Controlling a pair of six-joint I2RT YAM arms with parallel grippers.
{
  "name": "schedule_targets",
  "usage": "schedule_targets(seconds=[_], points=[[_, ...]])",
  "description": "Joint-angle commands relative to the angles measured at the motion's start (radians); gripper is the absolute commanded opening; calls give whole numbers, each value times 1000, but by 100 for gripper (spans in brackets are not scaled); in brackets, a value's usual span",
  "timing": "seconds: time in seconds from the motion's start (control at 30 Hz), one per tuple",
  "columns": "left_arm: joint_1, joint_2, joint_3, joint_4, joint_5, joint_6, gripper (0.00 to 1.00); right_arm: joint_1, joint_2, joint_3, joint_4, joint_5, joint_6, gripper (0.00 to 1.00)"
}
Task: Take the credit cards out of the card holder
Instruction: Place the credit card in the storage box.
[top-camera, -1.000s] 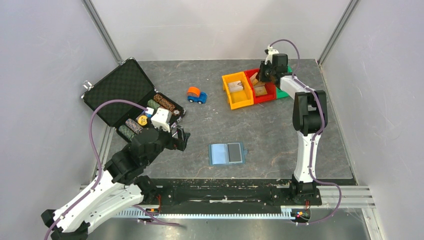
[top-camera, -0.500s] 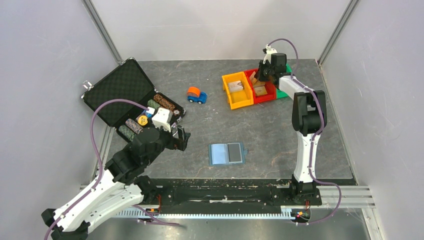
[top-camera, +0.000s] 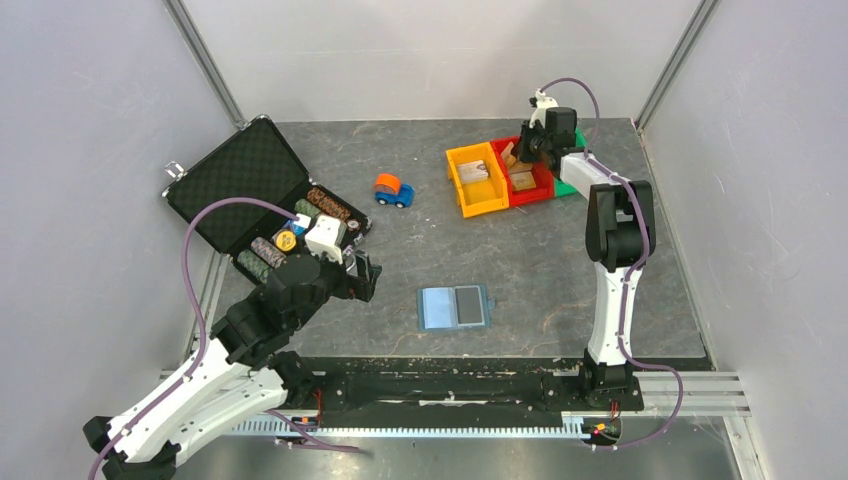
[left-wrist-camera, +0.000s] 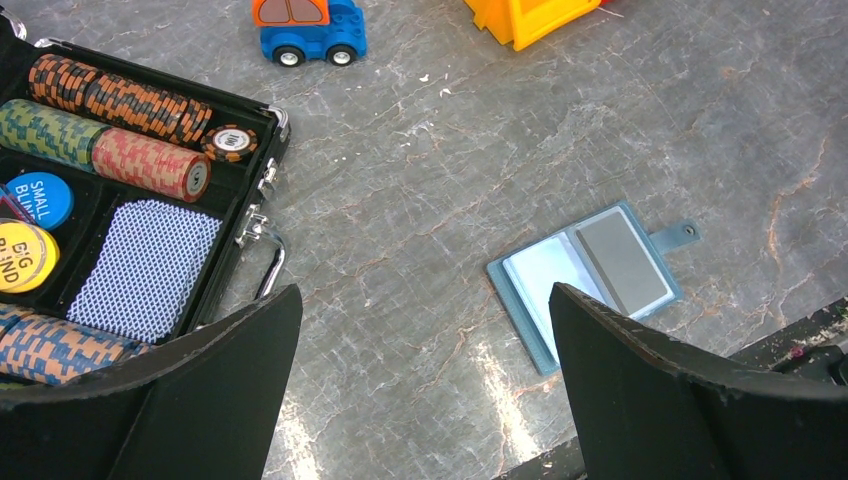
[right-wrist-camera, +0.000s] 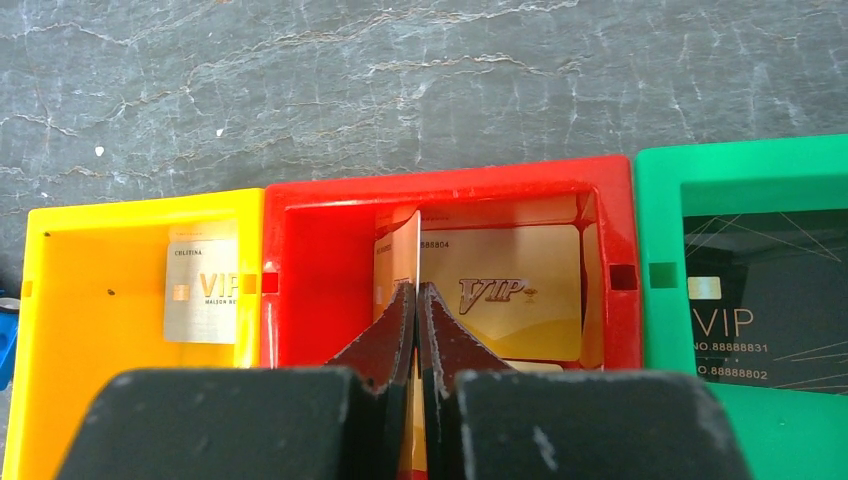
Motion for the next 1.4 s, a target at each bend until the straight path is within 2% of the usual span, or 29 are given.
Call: schedule_targets(seconds=[0.0, 0.4, 1.1, 1.27, 1.37], points=[[-1, 7, 3, 38, 10, 46, 100, -30, -55, -18, 59, 12, 1, 0], [-1, 11, 4, 37, 15, 45, 100, -43, -63, -26, 81, -37, 29, 0], [-1, 14, 4, 38, 22, 40, 100, -55, -98, -55, 89, 3, 6, 0], [-1, 16, 3, 38, 22, 40, 100, -58, -75, -42, 79, 18, 3, 14], [-2, 18, 3, 37, 21, 40, 100, -58, -64, -37, 79, 23, 3, 15]])
